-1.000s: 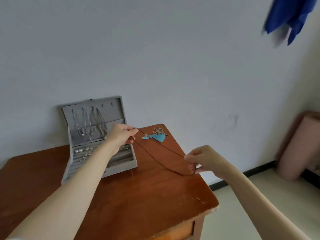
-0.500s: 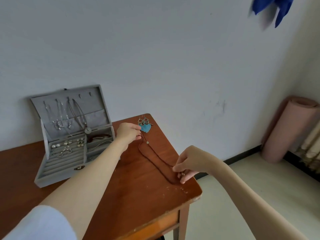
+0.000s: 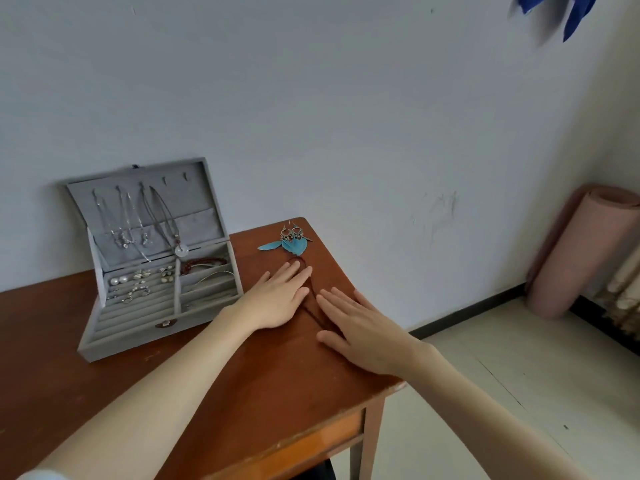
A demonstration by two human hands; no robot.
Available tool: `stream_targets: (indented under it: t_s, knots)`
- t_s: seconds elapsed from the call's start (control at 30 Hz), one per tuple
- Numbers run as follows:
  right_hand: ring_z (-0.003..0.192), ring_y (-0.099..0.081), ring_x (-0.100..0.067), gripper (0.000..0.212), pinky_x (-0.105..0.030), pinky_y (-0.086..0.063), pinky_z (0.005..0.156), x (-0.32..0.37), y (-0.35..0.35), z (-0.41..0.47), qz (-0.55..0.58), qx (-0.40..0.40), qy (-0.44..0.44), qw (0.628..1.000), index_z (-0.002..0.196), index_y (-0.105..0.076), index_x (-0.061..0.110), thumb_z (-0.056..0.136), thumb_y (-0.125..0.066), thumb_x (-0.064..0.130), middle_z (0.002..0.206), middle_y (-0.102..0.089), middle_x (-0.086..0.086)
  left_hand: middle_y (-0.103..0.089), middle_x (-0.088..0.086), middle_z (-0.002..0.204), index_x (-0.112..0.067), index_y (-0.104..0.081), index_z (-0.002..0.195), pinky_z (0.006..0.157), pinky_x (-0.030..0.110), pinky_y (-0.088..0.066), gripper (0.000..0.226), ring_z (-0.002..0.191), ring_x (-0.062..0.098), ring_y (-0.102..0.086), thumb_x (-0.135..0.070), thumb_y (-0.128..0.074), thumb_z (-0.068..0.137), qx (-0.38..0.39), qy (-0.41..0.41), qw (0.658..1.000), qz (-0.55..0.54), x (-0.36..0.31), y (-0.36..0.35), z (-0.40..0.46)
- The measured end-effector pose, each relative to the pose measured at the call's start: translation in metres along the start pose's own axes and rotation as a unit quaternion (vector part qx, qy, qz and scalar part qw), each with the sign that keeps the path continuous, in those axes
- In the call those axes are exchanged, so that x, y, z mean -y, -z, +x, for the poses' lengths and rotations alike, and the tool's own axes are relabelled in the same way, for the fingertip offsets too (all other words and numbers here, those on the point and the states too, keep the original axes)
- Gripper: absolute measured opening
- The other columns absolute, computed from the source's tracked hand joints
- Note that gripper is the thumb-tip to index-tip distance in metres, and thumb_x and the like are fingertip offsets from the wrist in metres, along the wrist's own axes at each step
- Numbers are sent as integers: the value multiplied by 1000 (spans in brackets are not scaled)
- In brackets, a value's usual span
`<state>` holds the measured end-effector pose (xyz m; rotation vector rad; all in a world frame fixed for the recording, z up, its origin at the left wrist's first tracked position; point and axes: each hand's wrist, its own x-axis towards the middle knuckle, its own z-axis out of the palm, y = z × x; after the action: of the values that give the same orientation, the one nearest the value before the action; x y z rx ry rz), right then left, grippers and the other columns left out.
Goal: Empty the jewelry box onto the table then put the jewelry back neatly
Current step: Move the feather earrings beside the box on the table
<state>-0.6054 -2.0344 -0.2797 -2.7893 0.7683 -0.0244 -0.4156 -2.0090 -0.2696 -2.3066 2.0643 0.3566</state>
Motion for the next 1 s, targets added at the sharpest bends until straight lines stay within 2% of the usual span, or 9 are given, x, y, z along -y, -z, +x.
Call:
stream_targets:
  t_s: [0.13,0.27,0.47,0.57,0.67,0.8,1.0]
  knots:
    - [144,11,-8,72,-29,15,112,1,-8,-6,-41,25,-34,998,150,6,23,89,-5,61,158,7,6,10,-2,157,-34,4,147,118,43,4,52,144,14,13,-44,-11,99,22,4,1000,9,-7,-2,6]
    - [144,14,-10,95,-31,14,114,5,-8,-15,-15,18,-80,996,149,10,21,68,12,70,158,12,4,14,-6,156,-41,8,145,115,50,9,49,143,16,18,-45,-8,98,34,8,999,12,-16,-4,14]
    - [144,16,-13,101,-35,12,117,8,-9,-17,17,14,-111,994,149,9,20,63,15,72,158,13,2,14,-7,156,-40,10,144,115,51,10,50,143,18,19,-45,-7,98,39,7,999,0,-23,-3,20]
    - [144,15,-14,85,-36,12,116,8,-2,-14,40,10,-116,992,149,6,22,78,6,68,158,12,3,14,-5,156,-37,9,145,116,47,7,50,143,17,18,-43,-8,99,8,-2,999,-45,-21,4,10]
    - [145,9,-11,66,-33,7,118,12,10,-7,76,-35,-100,991,150,0,23,94,-9,57,159,5,4,13,-4,157,-35,5,146,117,40,3,50,143,16,16,-39,-13,100,-56,-15,996,-64,-9,18,-9]
    - [146,-1,-10,59,-31,-2,120,34,26,22,77,-96,-50,991,150,-10,23,98,-17,50,158,-8,5,13,-6,156,-35,3,147,117,38,4,51,143,13,17,-35,-19,101,-132,0,990,-53,26,40,-40]
    - [143,-20,-17,52,-32,-18,116,79,47,82,16,-122,45,991,146,-25,21,98,-33,42,153,-27,2,14,-6,156,-34,5,147,116,37,4,60,143,14,14,-29,-32,99,-207,80,973,-71,100,64,-84]
